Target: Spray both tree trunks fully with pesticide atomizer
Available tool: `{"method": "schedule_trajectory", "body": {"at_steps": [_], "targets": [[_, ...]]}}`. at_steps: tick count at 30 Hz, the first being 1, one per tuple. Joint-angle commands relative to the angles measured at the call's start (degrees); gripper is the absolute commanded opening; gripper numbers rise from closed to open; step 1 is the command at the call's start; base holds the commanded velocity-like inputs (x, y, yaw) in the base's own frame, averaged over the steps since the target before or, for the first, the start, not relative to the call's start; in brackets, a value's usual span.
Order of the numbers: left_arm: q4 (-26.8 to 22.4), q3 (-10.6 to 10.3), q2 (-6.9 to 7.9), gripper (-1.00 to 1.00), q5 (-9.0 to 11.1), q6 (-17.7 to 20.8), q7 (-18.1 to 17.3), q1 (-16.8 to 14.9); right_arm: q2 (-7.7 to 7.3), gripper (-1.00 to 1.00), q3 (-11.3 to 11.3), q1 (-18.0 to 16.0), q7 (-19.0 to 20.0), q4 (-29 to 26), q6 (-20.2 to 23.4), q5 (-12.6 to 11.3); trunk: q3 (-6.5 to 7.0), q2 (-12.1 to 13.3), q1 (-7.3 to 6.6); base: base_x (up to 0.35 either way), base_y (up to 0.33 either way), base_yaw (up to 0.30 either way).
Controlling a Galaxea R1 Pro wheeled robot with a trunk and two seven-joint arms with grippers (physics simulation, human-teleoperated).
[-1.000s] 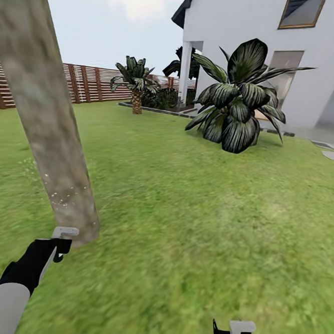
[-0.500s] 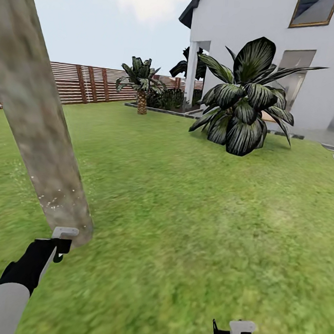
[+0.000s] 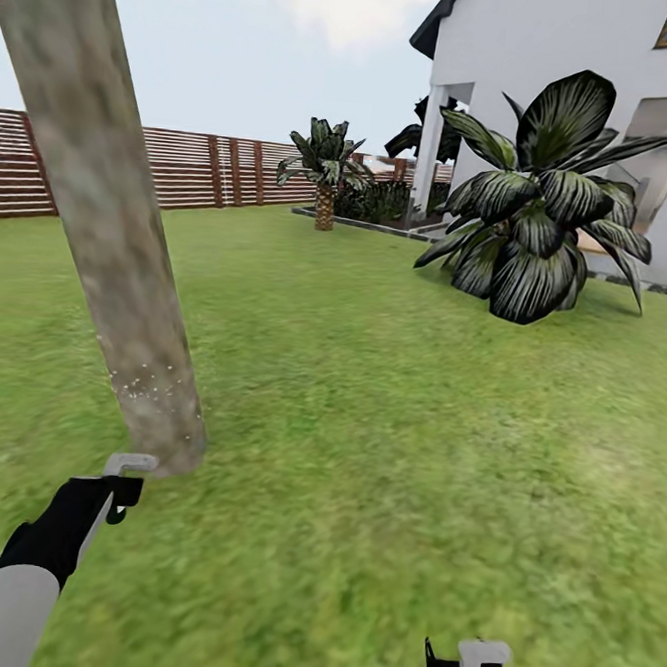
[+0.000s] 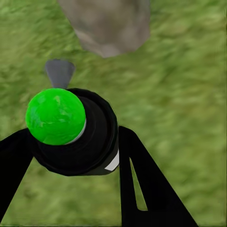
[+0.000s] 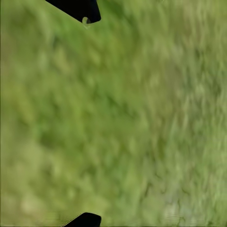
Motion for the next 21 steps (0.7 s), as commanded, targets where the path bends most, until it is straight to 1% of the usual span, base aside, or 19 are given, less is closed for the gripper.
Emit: {"method": "schedule_trajectory", "body": {"at_steps": [1,4,8,12,15,16,18,21], "targets": [[0.0,-0.05,-0.09,-1.0,-0.03,0.0,0.0,0.0,0.0,1.0,0.0,0.0,0.0,0.0,0.0,0.0,0.0,0.0,0.0,0.005,-0.27,0.278],[0.0,-0.03,-0.12,-1.0,-0.03,0.04,0.0,0.0,0.0,1.0,-0.03,0.0,0.0,0.0,0.0,0.0,0.0,0.0,0.0,0.067,-0.27,0.211],[0.0,0.01,-0.07,-1.0,-0.11,0.14,0.29,0.0,0.0,1.0,-0.08,0.0,0.0,0.0,0.0,0.0,0.0,0.0,0.0,0.133,-0.268,0.034],[0.66,0.12,-0.03,-1.0,-0.04,0.17,2.67,0.0,0.0,1.0,-0.08,0.0,0.0,0.0,0.0,-0.04,0.0,0.0,0.0,0.166,-0.253,0.004],[0.64,0.18,0.13,-1.0,-0.03,0.36,2.99,-0.06,0.0,1.0,-0.08,0.0,0.0,0.0,0.0,-0.08,0.0,0.0,0.0,0.198,-0.23,0.036],[0.56,0.19,0.19,-1.0,-0.03,0.47,3.6,-0.08,0.0,1.0,-0.08,0.0,0.0,0.0,0.0,-0.1,0.0,0.0,0.0,0.226,-0.202,0.17],[0.42,0.24,0.22,-1.0,0.01,0.58,5.93,-0.09,0.0,1.0,-0.08,0.0,0.0,0.0,0.0,-0.14,0.0,0.0,0.0,0.233,-0.193,0.233],[0.41,0.28,0.07,-1.0,0.12,0.68,7.64,-0.09,0.0,1.0,-0.08,0.0,0.0,0.0,0.0,-0.11,0.0,0.0,0.0,0.238,-0.187,0.265]]}}
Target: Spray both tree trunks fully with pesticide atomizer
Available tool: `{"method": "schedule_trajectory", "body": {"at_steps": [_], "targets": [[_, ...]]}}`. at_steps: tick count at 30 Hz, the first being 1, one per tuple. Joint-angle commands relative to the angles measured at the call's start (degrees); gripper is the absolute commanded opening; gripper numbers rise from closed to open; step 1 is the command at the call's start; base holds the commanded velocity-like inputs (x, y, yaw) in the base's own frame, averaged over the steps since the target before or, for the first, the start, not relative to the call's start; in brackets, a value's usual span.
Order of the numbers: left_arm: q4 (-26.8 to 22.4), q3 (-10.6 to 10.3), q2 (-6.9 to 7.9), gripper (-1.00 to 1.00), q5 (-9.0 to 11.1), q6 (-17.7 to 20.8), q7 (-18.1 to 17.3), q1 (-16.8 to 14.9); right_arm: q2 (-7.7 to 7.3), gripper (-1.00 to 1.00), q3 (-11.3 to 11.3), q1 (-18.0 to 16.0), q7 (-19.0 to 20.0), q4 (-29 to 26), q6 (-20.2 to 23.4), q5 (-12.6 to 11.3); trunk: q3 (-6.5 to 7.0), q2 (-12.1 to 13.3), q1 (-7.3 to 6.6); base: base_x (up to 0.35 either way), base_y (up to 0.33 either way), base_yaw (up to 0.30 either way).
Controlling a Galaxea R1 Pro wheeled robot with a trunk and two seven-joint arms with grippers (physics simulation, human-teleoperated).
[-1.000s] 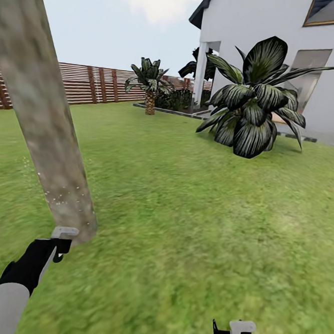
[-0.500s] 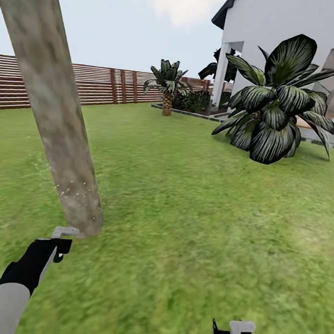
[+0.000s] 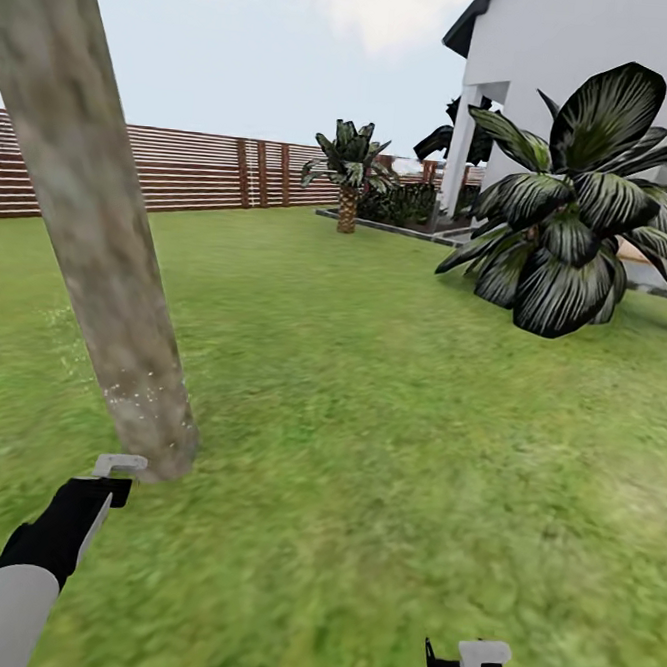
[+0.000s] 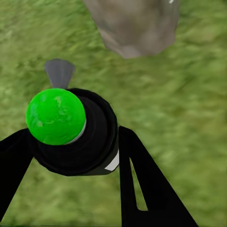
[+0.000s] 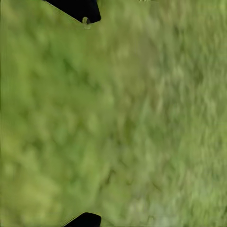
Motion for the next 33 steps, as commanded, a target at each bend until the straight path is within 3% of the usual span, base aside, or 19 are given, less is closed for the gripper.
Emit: {"method": "schedule_trajectory", "body": {"at_steps": [1,8,11,14,16,18,20,21,24,26,28,29,30,33], "targets": [[0.03,-0.06,-0.19,-1.0,-0.05,0.01,0.15,0.0,0.0,1.0,0.0,0.0,0.0,0.0,0.0,0.01,0.0,0.0,0.0,0.239,-0.185,0.274],[0.42,0.01,-1.07,-1.0,0.5,0.11,0.06,0.0,0.0,1.0,0.0,0.0,0.0,0.0,0.0,0.03,0.0,0.0,0.0,0.239,-0.184,0.276],[0.12,-0.26,-3.0,-1.0,1.91,0.11,0.02,-0.05,0.0,1.0,0.0,0.0,0.0,0.0,0.0,0.03,0.0,0.0,0.0,0.239,-0.184,0.276],[-0.34,-0.25,-3.32,-1.0,2.18,0.13,-0.06,-0.3,0.0,1.0,0.0,0.0,0.0,0.0,0.0,0.03,0.0,0.0,0.0,0.239,-0.184,0.276],[-1.53,-0.19,-2.23,-1.0,2.18,0.23,-0.28,-0.64,0.0,1.0,0.0,0.0,0.0,0.0,0.0,0.03,0.0,0.0,0.0,0.239,-0.184,0.232],[-2.32,-0.18,-0.22,-1.0,2.28,0.29,-0.81,-0.79,-0.02,1.0,0.0,0.0,0.0,0.0,0.0,0.03,0.0,0.0,0.0,0.239,-0.184,0.108],[-2.55,-0.22,1.77,-1.0,2.26,0.41,-3.57,-1.68,-0.12,1.0,-0.03,0.0,0.0,0.0,0.0,0.03,0.0,0.0,0.0,0.239,-0.184,0.026],[-2.72,-0.39,2.2,-1.0,2.17,1.16,-5.55,-2.61,-0.15,1.0,-0.01,0.0,0.0,0.0,0.0,0.03,0.0,0.0,0.0,0.175,-0.14,0.006],[-4.87,-0.82,1.92,-1.0,2.05,3.89,-6.98,-3.26,-0.21,1.0,-0.01,0.0,0.0,0.03,0.0,0.03,0.0,0.0,0.0,0.069,-0.055,0.002],[-10.79,-1.02,1.76,-1.0,2.14,6.53,-9.33,-3.56,-0.26,1.0,-0.01,0.0,0.0,0.06,0.0,0.03,0.0,0.0,0.0,0.007,-0.005,0.0],[-12.93,-0.99,2.21,-1.0,2.1,8.81,-12.21,-3.97,-0.3,1.0,-0.05,0.0,0.0,0.05,0.0,0.03,0.0,0.0,0.0,0.002,-0.002,0.0],[-13.97,-0.81,3.09,-1.0,1.83,10.36,-15.38,-4.27,-0.33,1.0,-0.07,0.0,0.0,0.04,0.0,0.03,0.0,0.0,0.0,0.0,0.0,0.0],[-14.8,-0.76,5.56,-1.0,1.66,11.81,-18.25,-4.77,-0.35,1.0,-0.05,0.0,0.0,0.03,0.0,0.03,0.0,0.0,0.0,0.0,0.0,0.0],[-15.13,-0.99,6.3,-1.0,1.51,12.36,-19.11,-5.36,-0.35,1.0,-0.05,0.0,0.0,0.01,0.0,-0.04,0.0,0.0,0.0,0.0,0.0,0.0]]}}
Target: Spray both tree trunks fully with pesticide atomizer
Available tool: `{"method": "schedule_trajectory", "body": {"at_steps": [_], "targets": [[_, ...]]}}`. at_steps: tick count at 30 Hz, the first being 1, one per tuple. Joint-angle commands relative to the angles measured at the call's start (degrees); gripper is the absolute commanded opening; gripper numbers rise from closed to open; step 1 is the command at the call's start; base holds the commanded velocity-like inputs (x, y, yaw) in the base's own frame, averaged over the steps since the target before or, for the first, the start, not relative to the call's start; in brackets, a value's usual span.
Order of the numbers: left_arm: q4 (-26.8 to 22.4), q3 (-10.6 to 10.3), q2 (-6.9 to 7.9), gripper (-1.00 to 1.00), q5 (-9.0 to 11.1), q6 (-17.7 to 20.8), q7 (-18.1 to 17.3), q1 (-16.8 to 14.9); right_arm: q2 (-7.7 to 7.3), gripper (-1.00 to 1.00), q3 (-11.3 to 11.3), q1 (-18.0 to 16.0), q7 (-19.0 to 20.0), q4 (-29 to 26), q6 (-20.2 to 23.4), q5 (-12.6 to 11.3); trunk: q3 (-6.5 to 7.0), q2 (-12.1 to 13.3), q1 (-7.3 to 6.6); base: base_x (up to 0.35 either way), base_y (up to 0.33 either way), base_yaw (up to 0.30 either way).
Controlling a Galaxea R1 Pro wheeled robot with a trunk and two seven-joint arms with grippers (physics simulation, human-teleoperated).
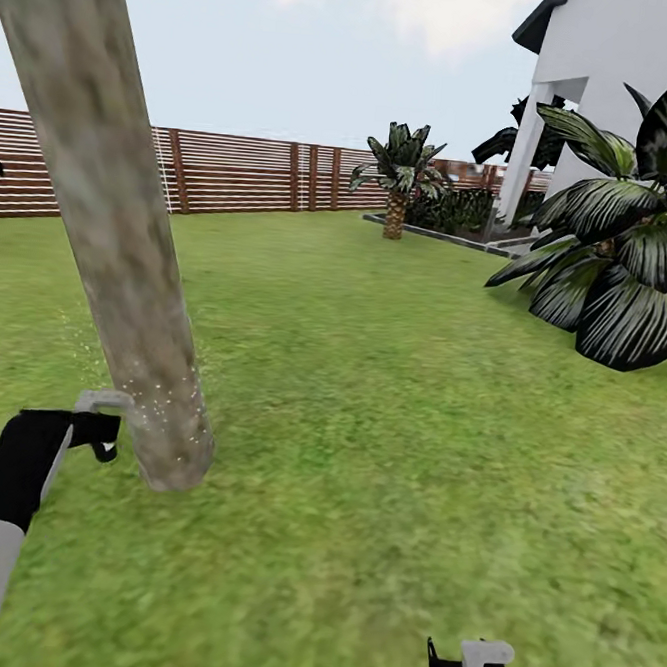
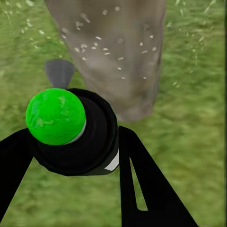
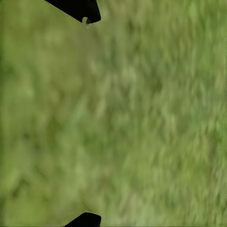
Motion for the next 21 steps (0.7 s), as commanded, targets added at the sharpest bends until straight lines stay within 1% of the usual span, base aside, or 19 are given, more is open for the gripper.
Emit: {"method": "schedule_trajectory", "body": {"at_steps": [1,2,3,5,6,7,8,9,10,11,13,15,16,17,18,21], "targets": [[-0.22,-0.33,-0.21,-1.0,-0.12,0.11,-0.05,-0.28,0.03,1.0,0.02,0.0,0.0,0.0,0.0,-0.01,0.0,0.0,0.0,0.0,0.0,0.005],[-0.94,-3.93,-1.6,-1.0,-0.25,2.46,-0.05,-1.51,0.08,1.0,0.04,0.0,0.0,-0.01,0.0,-0.02,0.0,0.0,0.0,0.0,0.0,0.154],[-1.24,-5.37,-1.72,-1.0,-0.35,4.59,-0.09,-2.29,0.08,1.0,0.05,0.0,0.0,-0.01,0.0,-0.02,0.0,0.0,0.0,0.0,0.0,0.226],[-1.39,-5.89,-1.34,-1.0,-0.43,6.05,-0.32,-3.08,0.09,1.0,0.05,0.0,0.0,-0.01,0.0,-0.02,0.0,0.0,0.0,0.0,0.0,0.253],[-1.4,-5.93,-0.74,-1.0,-0.45,6.43,-0.39,-3.55,0.09,1.0,0.05,0.0,0.0,-0.01,0.0,-0.02,0.0,0.0,0.0,0.0,0.0,0.269],[-1.38,-5.94,1.94,-1.0,-0.19,6.78,-0.56,-4.05,0.09,1.0,0.05,0.0,0.0,-0.01,0.0,-0.01,0.0,0.0,0.0,0.0,0.0,0.269],[-1.35,-5.96,3.58,-1.0,0.01,6.85,-0.61,-4.21,0.09,1.0,0.05,0.0,0.0,-0.01,0.0,0.0,0.0,0.0,0.0,0.0,0.0,0.148],[-1.3,-6.03,4.28,-1.0,-0.01,6.88,-0.65,-4.22,0.09,1.0,0.03,0.0,0.0,-0.01,0.0,-0.01,0.0,0.0,0.0,0.0,0.0,0.076],[-1.22,-6.21,4.64,-1.0,-0.08,6.89,-0.69,-4.23,0.09,1.0,0.03,0.0,0.0,-0.01,0.0,-0.02,0.0,0.0,0.0,0.0,0.0,0.039],[-0.92,-6.36,4.8,-1.0,-0.12,6.9,-0.72,-4.23,0.09,1.0,0.01,0.0,0.0,-0.01,0.0,-0.02,0.0,0.0,0.0,0.0,0.0,0.02],[-0.6,-7.16,4.16,-1.0,-0.08,6.98,-0.74,-4.27,0.09,1.0,0.04,0.0,0.0,-0.01,0.0,0.0,0.0,0.0,0.0,0.0,0.0,0.004],[-0.55,-9.05,3.75,-1.0,0.05,6.99,-0.7,-4.21,0.09,1.0,0.05,0.0,0.0,-0.01,0.0,-0.02,0.0,0.0,0.0,0.0,0.0,0.001],[-0.52,-9.59,3.77,-1.0,0.14,6.99,-0.71,-4.04,0.09,1.0,0.05,0.0,0.0,-0.01,0.0,0.02,0.0,0.0,0.0,0.0,0.0,0.0],[-0.5,-9.58,4.27,-1.0,0.22,6.94,-0.81,-4.15,0.09,1.0,0.05,0.0,0.0,-0.01,0.0,0.06,0.0,0.0,0.0,0.0,0.0,0.0],[-0.5,-9.58,4.38,-1.0,0.19,6.89,-1.16,-4.08,0.09,1.0,0.05,0.0,0.0,-0.01,0.0,0.06,0.0,0.0,0.0,0.0,0.0,0.0],[-0.5,-10.01,4.33,-1.0,-0.21,6.35,-5.93,-3.72,0.09,1.0,0.05,0.0,0.0,-0.01,0.0,0.06,0.0,0.0,0.0,0.0,0.0,0.0]]}}
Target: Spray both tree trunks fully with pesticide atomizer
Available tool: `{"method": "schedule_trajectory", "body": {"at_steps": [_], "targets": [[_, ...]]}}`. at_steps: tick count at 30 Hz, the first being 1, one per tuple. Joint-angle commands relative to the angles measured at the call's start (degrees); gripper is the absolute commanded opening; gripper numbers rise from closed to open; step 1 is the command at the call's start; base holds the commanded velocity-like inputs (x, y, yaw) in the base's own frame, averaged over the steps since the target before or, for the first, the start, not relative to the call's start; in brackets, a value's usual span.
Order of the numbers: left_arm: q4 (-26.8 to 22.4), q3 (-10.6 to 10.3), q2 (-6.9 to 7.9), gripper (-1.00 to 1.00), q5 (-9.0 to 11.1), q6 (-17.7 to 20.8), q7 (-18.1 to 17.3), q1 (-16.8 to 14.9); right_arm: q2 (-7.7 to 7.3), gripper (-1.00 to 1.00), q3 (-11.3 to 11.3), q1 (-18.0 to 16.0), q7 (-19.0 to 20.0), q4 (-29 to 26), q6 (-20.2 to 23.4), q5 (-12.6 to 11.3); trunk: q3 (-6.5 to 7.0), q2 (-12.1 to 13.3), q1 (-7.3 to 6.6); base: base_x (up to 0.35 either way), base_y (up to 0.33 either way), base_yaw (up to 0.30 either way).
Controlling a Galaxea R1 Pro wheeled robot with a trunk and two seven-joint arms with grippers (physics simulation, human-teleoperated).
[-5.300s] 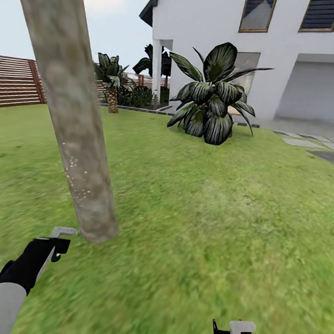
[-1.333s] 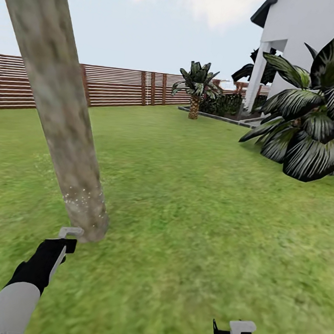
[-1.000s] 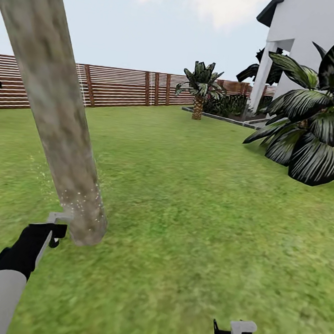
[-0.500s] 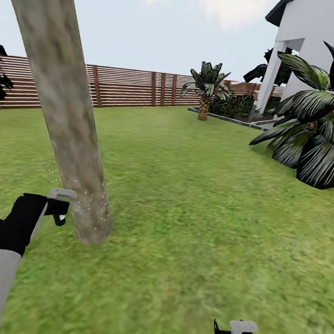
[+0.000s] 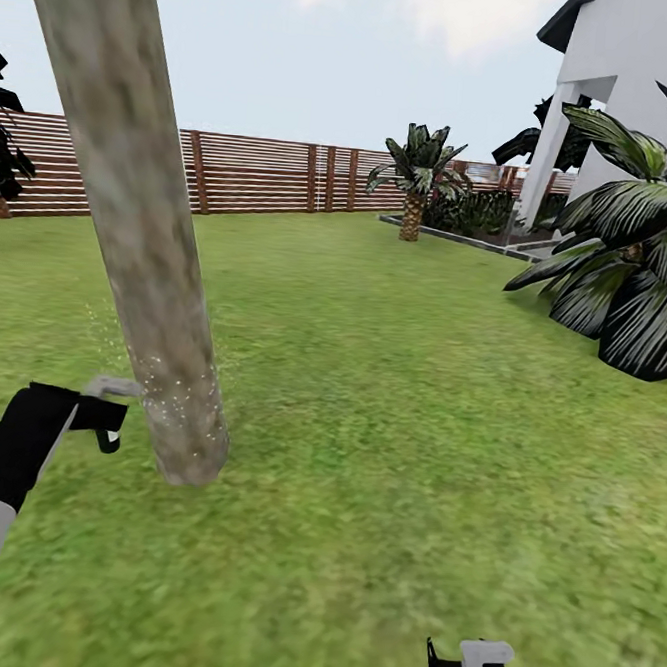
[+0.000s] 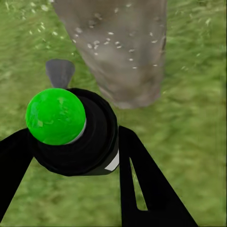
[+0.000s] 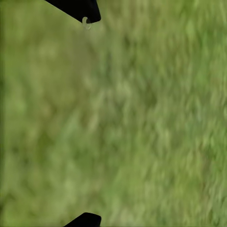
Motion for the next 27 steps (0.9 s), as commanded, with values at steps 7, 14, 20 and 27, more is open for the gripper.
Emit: {"method": "schedule_trajectory", "body": {"at_steps": [7,14,20,27], "targets": [[-0.21,-0.07,1.29,-1.0,-0.51,0.44,-2.06,-4.28,-0.1,1.0,0.0,0.0,0.0,0.07,0.0,0.0,0.0,0.0,0.0,0.0,0.0,0.0],[0.0,-0.13,3.01,-1.0,-0.1,0.09,-2.53,-3.69,-0.12,1.0,-0.02,0.0,0.0,0.02,0.0,0.0,0.0,0.0,0.0,0.0,0.0,0.0],[0.0,-0.06,2.89,-1.0,-0.18,0.16,-3.04,-3.68,-0.1,1.0,0.0,0.0,0.0,0.07,0.0,0.0,0.0,0.0,0.0,0.067,-0.188,0.0],[0.0,0.03,2.89,-1.0,-0.53,0.13,-2.96,-3.68,-0.09,1.0,0.0,0.0,0.0,0.04,0.0,0.0,0.0,0.0,0.0,0.058,-0.262,0.0]]}}
